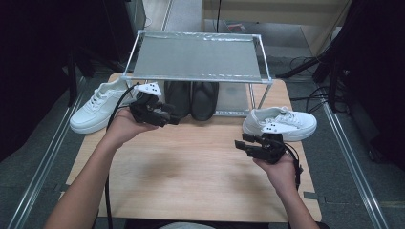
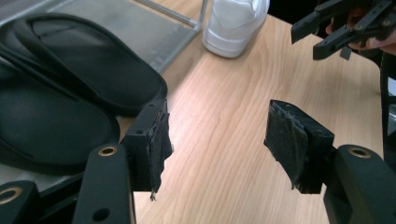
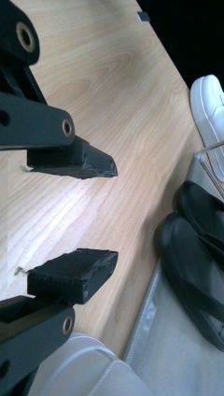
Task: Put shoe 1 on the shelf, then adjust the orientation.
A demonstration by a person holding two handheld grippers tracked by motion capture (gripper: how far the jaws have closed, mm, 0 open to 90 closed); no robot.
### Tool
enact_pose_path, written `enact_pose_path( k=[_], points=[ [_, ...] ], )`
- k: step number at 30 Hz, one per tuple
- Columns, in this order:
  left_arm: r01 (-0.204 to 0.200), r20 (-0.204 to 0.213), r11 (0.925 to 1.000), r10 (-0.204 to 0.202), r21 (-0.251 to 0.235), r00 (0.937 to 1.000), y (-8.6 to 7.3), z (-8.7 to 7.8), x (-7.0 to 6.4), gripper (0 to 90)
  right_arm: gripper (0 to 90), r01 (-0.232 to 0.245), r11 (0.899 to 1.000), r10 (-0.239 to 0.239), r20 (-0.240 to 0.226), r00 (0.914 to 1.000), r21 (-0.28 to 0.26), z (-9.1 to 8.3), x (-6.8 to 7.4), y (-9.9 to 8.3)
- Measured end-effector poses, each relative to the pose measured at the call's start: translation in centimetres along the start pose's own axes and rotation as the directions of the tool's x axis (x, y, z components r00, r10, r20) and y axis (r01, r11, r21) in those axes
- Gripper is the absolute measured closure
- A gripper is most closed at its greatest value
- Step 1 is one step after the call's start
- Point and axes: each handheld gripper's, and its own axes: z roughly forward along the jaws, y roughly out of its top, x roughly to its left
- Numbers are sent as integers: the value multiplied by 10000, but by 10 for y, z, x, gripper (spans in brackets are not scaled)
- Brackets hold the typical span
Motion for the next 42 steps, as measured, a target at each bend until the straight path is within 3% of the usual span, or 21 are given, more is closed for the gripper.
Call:
enact_pose_path(
  k=[2,13,16,24,35,42],
  points=[
    [-95,-151,10000,95,-3,9998,-5,-2,0,397,546,-123,9999,125,-119,9999,111,3,0,-3],
    [702,137,9972,-698,-263,9975,-37,-17,15,403,539,62,9996,-55,-261,9996,280,16,6,2],
    [917,-8,9957,-917,-112,9958,-45,-22,23,403,538,2,9998,3,-279,9996,184,16,8,3],
    [1412,-402,9896,-1423,-284,9890,-58,-34,40,402,538,66,9995,-58,-247,9997,320,17,3,1],
    [1707,-896,9845,-1736,-392,9807,-76,-55,68,413,535,67,9995,-65,-75,10000,322,12,2,-2],
    [2295,-1428,9720,-2344,-504,9616,-100,-66,91,413,533,61,9995,-62,28,10000,318,9,2,-4]
  ],
)
